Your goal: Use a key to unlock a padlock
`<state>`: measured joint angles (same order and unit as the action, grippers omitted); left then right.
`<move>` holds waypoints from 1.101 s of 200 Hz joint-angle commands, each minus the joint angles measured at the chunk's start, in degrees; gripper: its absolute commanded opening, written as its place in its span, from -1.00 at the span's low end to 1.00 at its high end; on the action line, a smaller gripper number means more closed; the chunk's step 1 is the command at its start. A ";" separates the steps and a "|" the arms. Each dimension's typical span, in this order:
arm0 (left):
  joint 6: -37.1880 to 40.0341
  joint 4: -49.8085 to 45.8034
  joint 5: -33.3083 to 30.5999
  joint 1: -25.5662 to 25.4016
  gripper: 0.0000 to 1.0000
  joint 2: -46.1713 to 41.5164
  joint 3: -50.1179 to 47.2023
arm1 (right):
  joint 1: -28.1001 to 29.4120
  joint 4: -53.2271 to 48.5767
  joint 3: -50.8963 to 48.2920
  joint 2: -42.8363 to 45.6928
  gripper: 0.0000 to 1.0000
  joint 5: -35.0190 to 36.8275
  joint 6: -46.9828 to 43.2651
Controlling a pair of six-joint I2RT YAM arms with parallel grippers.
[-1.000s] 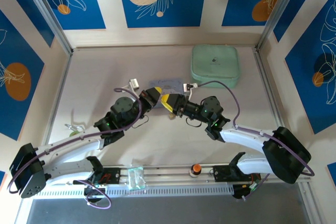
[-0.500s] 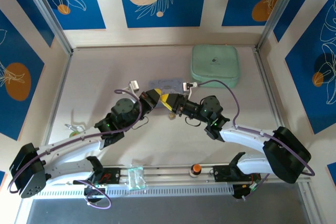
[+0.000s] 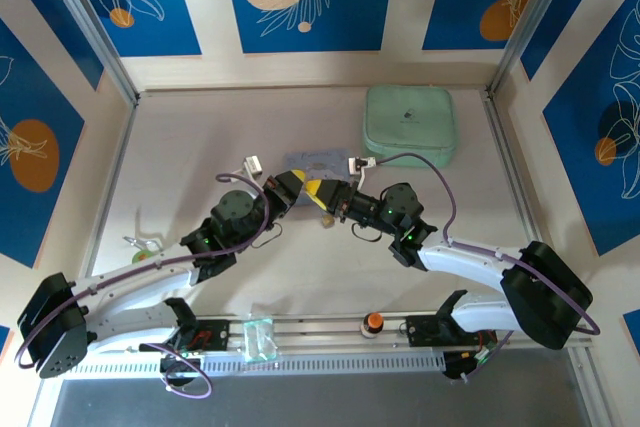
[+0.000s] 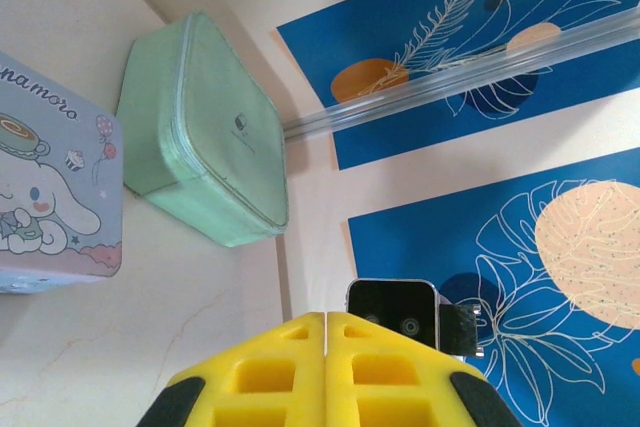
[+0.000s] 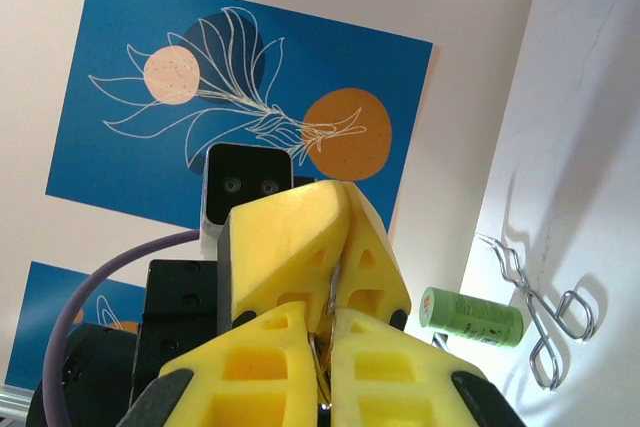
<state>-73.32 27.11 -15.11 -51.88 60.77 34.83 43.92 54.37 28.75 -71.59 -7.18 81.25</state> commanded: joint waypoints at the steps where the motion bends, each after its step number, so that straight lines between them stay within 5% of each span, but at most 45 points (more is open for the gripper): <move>1: 0.09 1.19 -1.22 -0.26 -1.00 -1.34 -0.83 | 0.46 0.95 -0.43 0.11 -1.00 2.21 0.09; 49: 0.28 0.31 -1.58 -0.24 -1.00 -1.86 -0.84 | 0.22 -4.67 -0.88 1.62 -1.00 2.69 -0.98; 68: -0.07 0.91 -1.91 -0.31 -0.70 -1.88 -1.39 | -0.29 -5.90 -1.37 2.64 -1.00 2.79 -1.12; 106: 1.50 -0.66 -2.60 -0.07 0.25 -2.66 -1.78 | -3.18 -11.20 -2.10 5.00 -1.00 -0.30 -1.26; 146: 3.47 -12.16 -2.02 0.65 0.35 -1.70 1.36 | -8.38 -16.93 -5.19 8.91 -1.00 -4.78 -1.54; 220: 15.86 -17.49 0.68 0.73 0.79 14.03 4.59 | -16.37 -49.61 -1.33 19.20 -1.00 -7.83 -16.07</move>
<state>-64.01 14.37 -14.39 -51.22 70.81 36.73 28.75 17.02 24.99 -55.66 -14.22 71.88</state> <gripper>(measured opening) 0.832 0.041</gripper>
